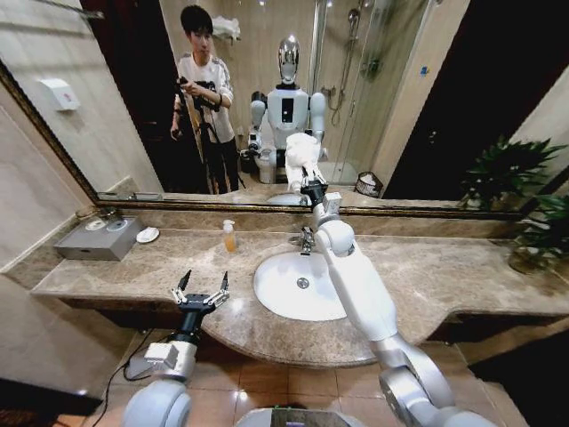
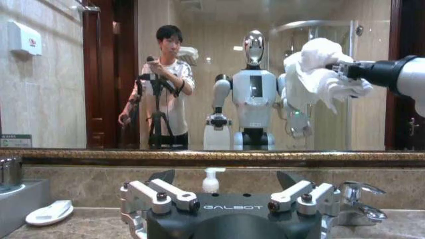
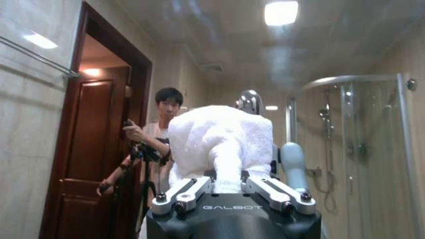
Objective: Pick up the towel from the sink counter and wipe the mirror surface.
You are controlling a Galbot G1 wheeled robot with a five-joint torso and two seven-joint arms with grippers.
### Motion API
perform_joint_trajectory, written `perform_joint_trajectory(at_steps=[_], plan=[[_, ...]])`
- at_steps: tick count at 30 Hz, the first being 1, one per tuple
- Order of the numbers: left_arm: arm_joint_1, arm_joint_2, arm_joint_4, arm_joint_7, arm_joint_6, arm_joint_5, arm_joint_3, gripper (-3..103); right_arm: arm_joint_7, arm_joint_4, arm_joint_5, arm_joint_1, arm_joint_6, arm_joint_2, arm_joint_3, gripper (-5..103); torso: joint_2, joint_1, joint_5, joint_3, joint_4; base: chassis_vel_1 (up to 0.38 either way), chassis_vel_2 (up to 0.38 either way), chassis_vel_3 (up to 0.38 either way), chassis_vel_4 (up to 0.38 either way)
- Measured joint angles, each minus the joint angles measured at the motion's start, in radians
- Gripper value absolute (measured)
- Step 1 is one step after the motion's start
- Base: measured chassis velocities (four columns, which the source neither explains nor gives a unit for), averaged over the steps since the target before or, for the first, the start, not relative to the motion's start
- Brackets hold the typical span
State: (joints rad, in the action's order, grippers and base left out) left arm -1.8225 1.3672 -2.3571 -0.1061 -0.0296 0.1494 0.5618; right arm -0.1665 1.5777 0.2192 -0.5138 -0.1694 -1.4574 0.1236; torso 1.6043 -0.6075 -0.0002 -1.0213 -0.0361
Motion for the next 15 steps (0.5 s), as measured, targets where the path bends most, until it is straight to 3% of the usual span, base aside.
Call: perform_joint_trajectory(at_steps=[8, 15], plan=[[0.0, 0.0, 0.0, 0.0, 0.0, 0.0, 0.0, 100, -0.047, -0.001, 0.055, 0.143, -0.019, -0.016, -0.125, 13, 0.0, 0.0, 0.0002, 0.0, -0.0001, 0.0, 0.0, 0.0, 0.0], [0.0, 0.0, 0.0, 0.0, 0.0, 0.0, 0.0, 100, -0.081, -0.035, 0.073, 0.283, -0.061, -0.055, -0.158, 13, 0.0, 0.0, -0.0003, 0.0, -0.0001, 0.0, 0.0, 0.0, 0.0]])
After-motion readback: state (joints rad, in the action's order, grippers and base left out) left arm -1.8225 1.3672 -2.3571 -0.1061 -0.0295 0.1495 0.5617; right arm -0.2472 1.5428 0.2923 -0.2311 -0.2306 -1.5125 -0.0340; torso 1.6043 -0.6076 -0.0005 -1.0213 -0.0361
